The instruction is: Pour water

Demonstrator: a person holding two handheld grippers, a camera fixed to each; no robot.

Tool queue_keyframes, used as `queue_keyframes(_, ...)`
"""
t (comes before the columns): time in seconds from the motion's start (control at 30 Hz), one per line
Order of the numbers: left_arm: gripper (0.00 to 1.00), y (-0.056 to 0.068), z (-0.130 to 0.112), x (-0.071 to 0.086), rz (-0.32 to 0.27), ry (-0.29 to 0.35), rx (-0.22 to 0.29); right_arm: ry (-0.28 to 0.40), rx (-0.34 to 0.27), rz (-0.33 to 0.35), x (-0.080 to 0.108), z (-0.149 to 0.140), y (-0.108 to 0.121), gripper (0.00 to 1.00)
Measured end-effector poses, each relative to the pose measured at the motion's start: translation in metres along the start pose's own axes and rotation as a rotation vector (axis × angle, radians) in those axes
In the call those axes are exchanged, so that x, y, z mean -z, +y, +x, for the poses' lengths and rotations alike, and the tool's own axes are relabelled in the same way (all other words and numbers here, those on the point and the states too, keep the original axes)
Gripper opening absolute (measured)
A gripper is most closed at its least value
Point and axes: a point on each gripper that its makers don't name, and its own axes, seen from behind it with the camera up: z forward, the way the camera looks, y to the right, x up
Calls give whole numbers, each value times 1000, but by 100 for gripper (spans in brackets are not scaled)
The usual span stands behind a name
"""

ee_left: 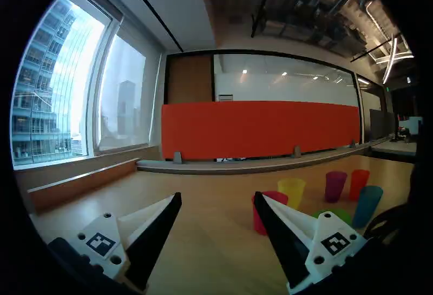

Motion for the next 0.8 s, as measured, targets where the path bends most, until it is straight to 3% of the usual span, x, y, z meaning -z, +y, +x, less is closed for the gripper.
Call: queue_keyframes(0.8, 100, -2, -10, -6, -19, -24, 19, 4, -9, -6, 3, 3, 4, 100)
